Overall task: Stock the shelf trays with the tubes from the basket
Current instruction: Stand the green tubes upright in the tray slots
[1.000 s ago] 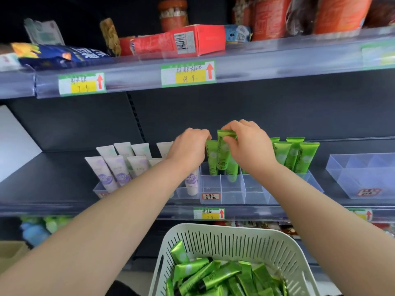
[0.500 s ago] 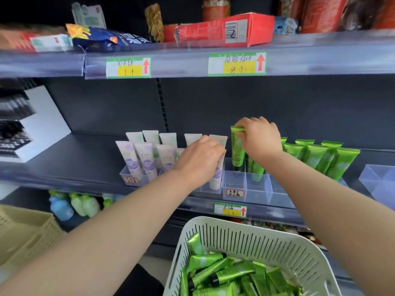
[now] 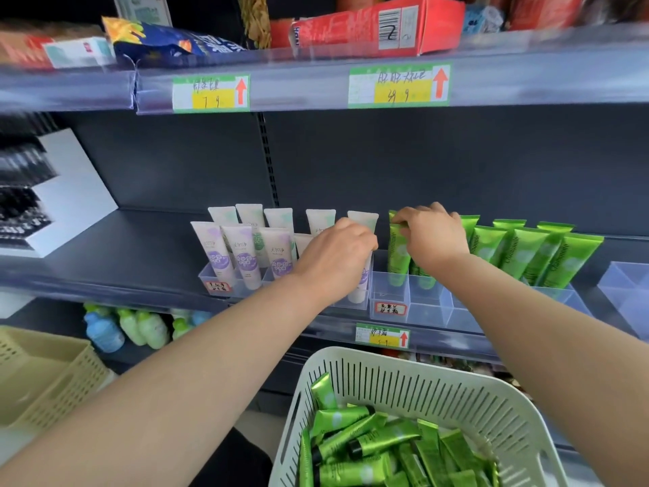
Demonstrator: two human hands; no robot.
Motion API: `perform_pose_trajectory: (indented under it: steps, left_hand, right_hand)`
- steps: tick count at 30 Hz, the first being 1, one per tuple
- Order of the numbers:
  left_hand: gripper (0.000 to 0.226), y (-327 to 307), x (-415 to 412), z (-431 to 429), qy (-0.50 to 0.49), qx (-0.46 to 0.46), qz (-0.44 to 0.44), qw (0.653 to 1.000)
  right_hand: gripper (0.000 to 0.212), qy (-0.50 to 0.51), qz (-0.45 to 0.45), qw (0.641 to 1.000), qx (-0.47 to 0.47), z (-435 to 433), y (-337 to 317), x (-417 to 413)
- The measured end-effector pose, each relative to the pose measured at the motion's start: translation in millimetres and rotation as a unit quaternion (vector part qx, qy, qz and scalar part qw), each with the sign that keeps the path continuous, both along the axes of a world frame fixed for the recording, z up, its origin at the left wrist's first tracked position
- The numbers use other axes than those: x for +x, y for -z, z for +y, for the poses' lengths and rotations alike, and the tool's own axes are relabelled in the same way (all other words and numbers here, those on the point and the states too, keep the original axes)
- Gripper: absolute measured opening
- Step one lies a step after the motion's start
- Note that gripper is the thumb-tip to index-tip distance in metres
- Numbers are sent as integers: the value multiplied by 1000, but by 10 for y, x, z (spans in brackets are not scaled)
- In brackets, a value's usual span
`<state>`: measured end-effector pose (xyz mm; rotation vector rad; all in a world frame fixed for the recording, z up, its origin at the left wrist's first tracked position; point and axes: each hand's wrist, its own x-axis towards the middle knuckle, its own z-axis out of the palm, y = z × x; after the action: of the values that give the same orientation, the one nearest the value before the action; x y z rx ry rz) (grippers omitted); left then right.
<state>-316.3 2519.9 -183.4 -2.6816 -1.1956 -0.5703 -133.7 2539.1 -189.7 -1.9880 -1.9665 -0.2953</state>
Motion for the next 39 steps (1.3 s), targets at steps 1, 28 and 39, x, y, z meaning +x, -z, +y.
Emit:
perform_pose_trajectory:
  steps: [1, 28, 39]
  left_hand:
    - [32, 2, 3, -3, 0, 1, 0, 1000]
    - [29, 2178, -137, -1236, -72, -278, 35, 957]
    - [28, 2480, -110, -1133, -142, -330, -18, 933]
  right_hand:
    - [27, -5, 5, 1000, 8, -13, -11, 9]
    - [38, -18, 50, 963, -264, -1945, 2204, 232]
    - [63, -36, 1, 918, -395, -1494, 2623, -62]
